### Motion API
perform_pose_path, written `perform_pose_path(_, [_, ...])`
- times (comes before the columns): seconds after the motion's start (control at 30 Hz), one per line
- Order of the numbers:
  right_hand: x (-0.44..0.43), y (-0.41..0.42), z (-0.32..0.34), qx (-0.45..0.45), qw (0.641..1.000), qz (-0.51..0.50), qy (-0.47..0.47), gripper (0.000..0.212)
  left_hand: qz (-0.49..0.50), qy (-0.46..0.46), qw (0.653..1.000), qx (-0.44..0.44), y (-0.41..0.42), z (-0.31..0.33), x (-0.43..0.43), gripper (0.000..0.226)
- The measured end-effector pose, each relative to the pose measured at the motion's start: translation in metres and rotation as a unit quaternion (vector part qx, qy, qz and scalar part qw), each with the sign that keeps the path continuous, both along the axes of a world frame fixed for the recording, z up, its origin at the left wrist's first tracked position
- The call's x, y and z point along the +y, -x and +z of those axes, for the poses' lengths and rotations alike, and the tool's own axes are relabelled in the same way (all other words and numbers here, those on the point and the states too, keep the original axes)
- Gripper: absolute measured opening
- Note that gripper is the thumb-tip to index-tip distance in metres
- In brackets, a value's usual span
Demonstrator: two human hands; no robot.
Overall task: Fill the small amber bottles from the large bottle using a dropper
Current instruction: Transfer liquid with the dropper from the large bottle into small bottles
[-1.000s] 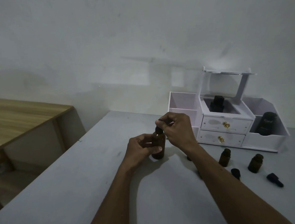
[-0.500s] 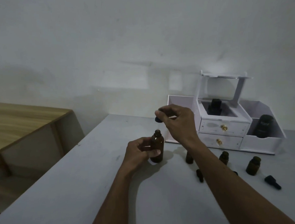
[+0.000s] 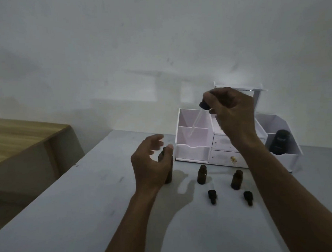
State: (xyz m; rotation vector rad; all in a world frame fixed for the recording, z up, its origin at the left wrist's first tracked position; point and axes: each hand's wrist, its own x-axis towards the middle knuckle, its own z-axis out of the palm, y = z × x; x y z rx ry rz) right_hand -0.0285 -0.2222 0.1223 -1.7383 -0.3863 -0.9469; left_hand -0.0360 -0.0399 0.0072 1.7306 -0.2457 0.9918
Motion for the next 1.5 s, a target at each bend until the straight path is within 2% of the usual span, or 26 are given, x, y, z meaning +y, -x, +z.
perform_pose_path(0.07, [-0.014,0.003,-0.007,0.009,1.0,-0.013,0.003,0.006,-0.053,0.007,0.999,0.002,0.01,0.004,-0.014,0.016])
perform_pose_path(0.13, [-0.026,0.004,-0.017,0.027,0.999,-0.019,0.005,0.006,-0.126,0.011,0.989,0.075,0.013,0.0,-0.031,0.014])
perform_pose_path(0.23, [-0.038,0.001,-0.031,0.057,0.998,-0.01,-0.003,0.01,-0.187,-0.007,0.953,0.238,0.006,-0.02,-0.053,0.035])
perform_pose_path(0.37, [-0.043,-0.006,-0.047,0.081,0.996,-0.005,-0.021,0.01,-0.19,-0.038,0.929,0.316,-0.004,-0.044,-0.068,0.063])
perform_pose_path(0.6, [-0.047,-0.013,-0.061,0.102,0.995,-0.003,-0.006,0.011,-0.185,-0.1,0.929,0.305,-0.016,-0.048,-0.073,0.057])
perform_pose_path(0.9, [-0.049,-0.015,-0.069,0.116,0.993,-0.01,0.022,0.007,-0.189,-0.1,0.943,0.254,-0.016,-0.051,-0.071,0.033])
perform_pose_path(1.23, [-0.045,-0.021,-0.076,0.123,0.991,-0.027,0.044,0.001,-0.192,-0.097,0.944,0.25,-0.016,-0.052,-0.071,0.033])
perform_pose_path(1.5, [-0.042,-0.019,-0.08,0.128,0.989,-0.038,0.068,0.005,-0.187,-0.102,0.942,0.26,-0.015,-0.05,-0.072,0.034])
